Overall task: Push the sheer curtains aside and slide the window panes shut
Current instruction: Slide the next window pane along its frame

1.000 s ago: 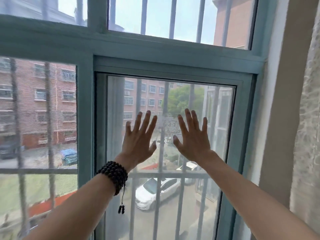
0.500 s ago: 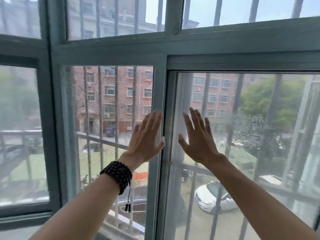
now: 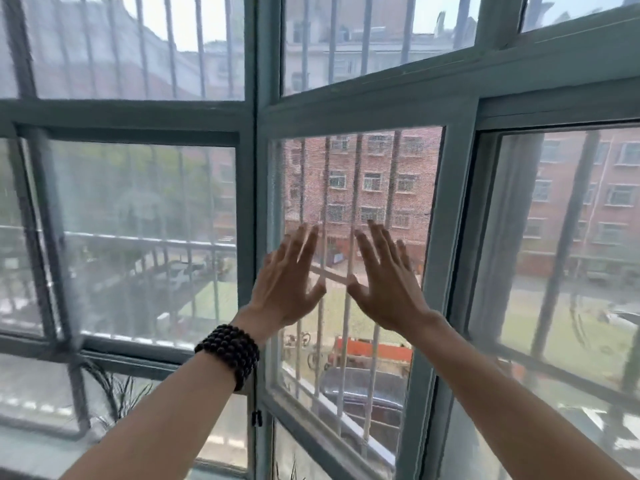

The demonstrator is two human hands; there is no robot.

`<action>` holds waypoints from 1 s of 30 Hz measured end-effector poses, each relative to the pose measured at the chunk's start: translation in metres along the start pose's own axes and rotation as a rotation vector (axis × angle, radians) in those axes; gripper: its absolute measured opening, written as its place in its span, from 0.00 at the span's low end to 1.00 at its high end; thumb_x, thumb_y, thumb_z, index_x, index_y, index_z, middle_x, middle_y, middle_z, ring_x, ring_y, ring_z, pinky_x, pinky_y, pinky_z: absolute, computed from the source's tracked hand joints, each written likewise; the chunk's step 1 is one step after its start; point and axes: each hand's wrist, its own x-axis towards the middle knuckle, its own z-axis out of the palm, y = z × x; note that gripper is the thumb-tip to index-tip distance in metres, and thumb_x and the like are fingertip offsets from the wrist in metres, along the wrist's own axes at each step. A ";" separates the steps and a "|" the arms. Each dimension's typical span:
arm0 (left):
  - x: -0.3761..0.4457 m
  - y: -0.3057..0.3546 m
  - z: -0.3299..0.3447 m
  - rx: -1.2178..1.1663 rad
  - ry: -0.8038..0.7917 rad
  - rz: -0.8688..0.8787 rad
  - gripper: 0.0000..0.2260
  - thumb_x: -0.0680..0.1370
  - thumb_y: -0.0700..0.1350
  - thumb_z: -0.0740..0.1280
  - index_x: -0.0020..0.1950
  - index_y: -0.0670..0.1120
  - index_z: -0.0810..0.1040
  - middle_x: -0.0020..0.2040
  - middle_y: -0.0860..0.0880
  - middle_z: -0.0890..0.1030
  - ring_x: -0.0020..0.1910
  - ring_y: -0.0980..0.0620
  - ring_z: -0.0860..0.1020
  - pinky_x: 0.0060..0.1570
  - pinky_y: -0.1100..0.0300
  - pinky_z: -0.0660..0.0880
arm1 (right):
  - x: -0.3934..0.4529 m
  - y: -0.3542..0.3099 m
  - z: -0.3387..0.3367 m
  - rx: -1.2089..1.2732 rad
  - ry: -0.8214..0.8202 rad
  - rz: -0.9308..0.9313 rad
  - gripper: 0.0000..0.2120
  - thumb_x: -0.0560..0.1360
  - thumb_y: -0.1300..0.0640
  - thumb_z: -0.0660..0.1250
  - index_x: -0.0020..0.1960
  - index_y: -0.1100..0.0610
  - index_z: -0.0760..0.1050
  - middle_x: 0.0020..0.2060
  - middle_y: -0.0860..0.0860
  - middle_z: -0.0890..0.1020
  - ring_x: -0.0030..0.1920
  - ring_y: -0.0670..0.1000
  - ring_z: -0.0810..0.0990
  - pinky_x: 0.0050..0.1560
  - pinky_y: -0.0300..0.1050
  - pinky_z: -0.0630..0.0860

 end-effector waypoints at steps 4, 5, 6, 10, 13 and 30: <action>-0.022 -0.054 -0.014 0.030 0.032 -0.061 0.43 0.77 0.57 0.65 0.82 0.48 0.42 0.82 0.43 0.50 0.79 0.41 0.55 0.72 0.41 0.62 | 0.028 -0.044 0.034 0.099 -0.002 -0.058 0.40 0.80 0.45 0.60 0.83 0.56 0.42 0.82 0.57 0.41 0.82 0.58 0.41 0.79 0.65 0.48; -0.027 -0.069 -0.017 0.035 0.031 -0.085 0.42 0.78 0.58 0.64 0.82 0.48 0.41 0.83 0.44 0.49 0.80 0.41 0.55 0.73 0.42 0.61 | 0.036 -0.056 0.043 0.117 0.001 -0.073 0.40 0.81 0.45 0.60 0.82 0.56 0.42 0.82 0.57 0.41 0.82 0.58 0.41 0.79 0.65 0.48; -0.035 -0.091 -0.022 0.054 0.025 -0.114 0.42 0.78 0.58 0.62 0.82 0.50 0.40 0.83 0.45 0.48 0.80 0.42 0.54 0.73 0.42 0.60 | 0.048 -0.073 0.056 0.139 0.000 -0.091 0.39 0.81 0.45 0.59 0.82 0.56 0.41 0.82 0.57 0.41 0.82 0.58 0.41 0.79 0.65 0.48; -0.053 -0.163 -0.041 0.104 0.016 -0.201 0.41 0.78 0.58 0.61 0.82 0.52 0.37 0.83 0.48 0.47 0.80 0.44 0.53 0.73 0.40 0.63 | 0.087 -0.132 0.096 0.229 0.000 -0.138 0.38 0.81 0.42 0.54 0.82 0.55 0.41 0.82 0.57 0.41 0.81 0.56 0.39 0.79 0.63 0.46; -0.060 -0.202 -0.054 0.136 0.029 -0.219 0.40 0.79 0.58 0.61 0.82 0.52 0.38 0.83 0.47 0.49 0.80 0.44 0.55 0.73 0.41 0.64 | 0.109 -0.166 0.117 0.298 0.014 -0.155 0.38 0.80 0.42 0.55 0.83 0.54 0.43 0.82 0.56 0.43 0.81 0.55 0.40 0.80 0.62 0.45; -0.118 -0.408 -0.106 0.277 0.023 -0.450 0.38 0.79 0.62 0.55 0.79 0.58 0.32 0.83 0.51 0.46 0.81 0.47 0.52 0.75 0.43 0.59 | 0.228 -0.339 0.225 0.582 0.058 -0.308 0.34 0.83 0.45 0.57 0.83 0.51 0.45 0.83 0.52 0.44 0.82 0.53 0.43 0.80 0.62 0.47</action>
